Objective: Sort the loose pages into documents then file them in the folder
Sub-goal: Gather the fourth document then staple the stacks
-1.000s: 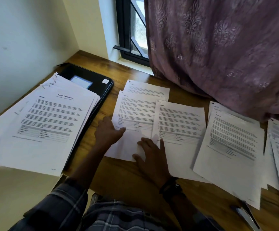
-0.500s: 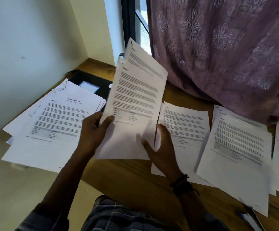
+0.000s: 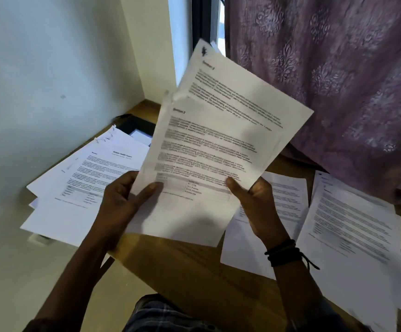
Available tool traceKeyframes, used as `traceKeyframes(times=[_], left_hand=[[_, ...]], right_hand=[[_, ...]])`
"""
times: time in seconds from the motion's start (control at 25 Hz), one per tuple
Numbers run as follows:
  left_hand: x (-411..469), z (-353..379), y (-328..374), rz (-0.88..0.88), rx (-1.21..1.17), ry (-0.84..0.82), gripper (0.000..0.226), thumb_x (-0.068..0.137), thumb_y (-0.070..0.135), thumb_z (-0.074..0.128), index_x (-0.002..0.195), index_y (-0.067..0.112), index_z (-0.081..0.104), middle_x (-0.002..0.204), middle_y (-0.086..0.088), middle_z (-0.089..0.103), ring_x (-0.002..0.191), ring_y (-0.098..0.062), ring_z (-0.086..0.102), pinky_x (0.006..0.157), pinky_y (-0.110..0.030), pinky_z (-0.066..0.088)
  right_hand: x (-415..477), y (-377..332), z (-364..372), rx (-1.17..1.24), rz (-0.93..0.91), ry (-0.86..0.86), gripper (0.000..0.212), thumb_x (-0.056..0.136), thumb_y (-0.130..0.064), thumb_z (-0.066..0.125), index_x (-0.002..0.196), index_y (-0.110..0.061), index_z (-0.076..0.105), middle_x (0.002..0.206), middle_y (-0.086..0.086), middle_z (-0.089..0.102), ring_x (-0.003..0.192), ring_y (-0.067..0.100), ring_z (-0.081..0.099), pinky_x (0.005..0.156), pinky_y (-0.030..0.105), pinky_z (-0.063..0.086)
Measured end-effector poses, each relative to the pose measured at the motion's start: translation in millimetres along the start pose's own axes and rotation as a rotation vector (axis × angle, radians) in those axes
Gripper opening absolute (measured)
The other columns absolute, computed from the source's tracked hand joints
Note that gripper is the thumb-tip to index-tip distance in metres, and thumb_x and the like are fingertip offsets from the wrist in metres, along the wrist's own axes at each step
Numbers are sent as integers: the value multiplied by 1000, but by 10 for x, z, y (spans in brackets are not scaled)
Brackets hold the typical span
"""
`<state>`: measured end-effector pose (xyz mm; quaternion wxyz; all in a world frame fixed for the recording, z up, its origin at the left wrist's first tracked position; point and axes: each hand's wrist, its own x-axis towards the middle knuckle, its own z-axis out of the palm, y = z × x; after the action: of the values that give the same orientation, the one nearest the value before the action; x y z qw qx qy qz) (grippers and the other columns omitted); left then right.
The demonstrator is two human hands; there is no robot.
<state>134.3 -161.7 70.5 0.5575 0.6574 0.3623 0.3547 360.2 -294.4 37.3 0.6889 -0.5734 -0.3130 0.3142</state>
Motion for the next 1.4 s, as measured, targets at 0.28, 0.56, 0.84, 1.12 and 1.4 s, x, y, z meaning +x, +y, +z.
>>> traceKeyframes(times=[0.28,0.56,0.84,1.12,1.4], left_hand=[[57,188,1,86,12,-2,20,88,24,65,106,23,70,104,13,75,98,-8,70,81,-22,56],[47,292,-197,31,-2,32,23,80,39,75,102,35,69,101,17,74,98,-8,70,84,-30,54],[112,293,-247,-19,-20,41,16,80,28,73,96,29,72,92,16,76,94,-9,71,80,-28,57],[125,130,-224,-37,-146,50,22,89,15,70,111,9,73,111,-4,74,105,-25,70,94,-41,53],[54,19,-211,-91,-217,68,25,91,11,66,115,3,68,112,-8,73,104,-28,70,91,-46,56]], right_hand=[[-122,-16,9,-110,-95,22,34,93,-9,62,126,-10,60,123,2,68,118,14,62,101,40,51],[-178,83,-36,-166,-95,35,38,89,-5,67,116,-30,60,116,-10,69,112,7,64,92,27,54],[-188,129,-50,-284,-65,48,27,93,-15,63,119,-23,59,115,-15,67,109,2,64,90,20,52],[-441,723,-367,-995,176,85,48,99,-38,48,141,-15,44,146,3,47,136,19,41,115,31,30],[-487,751,-157,-748,15,-78,40,96,-23,58,135,-24,47,134,-6,53,126,-8,44,110,17,36]])
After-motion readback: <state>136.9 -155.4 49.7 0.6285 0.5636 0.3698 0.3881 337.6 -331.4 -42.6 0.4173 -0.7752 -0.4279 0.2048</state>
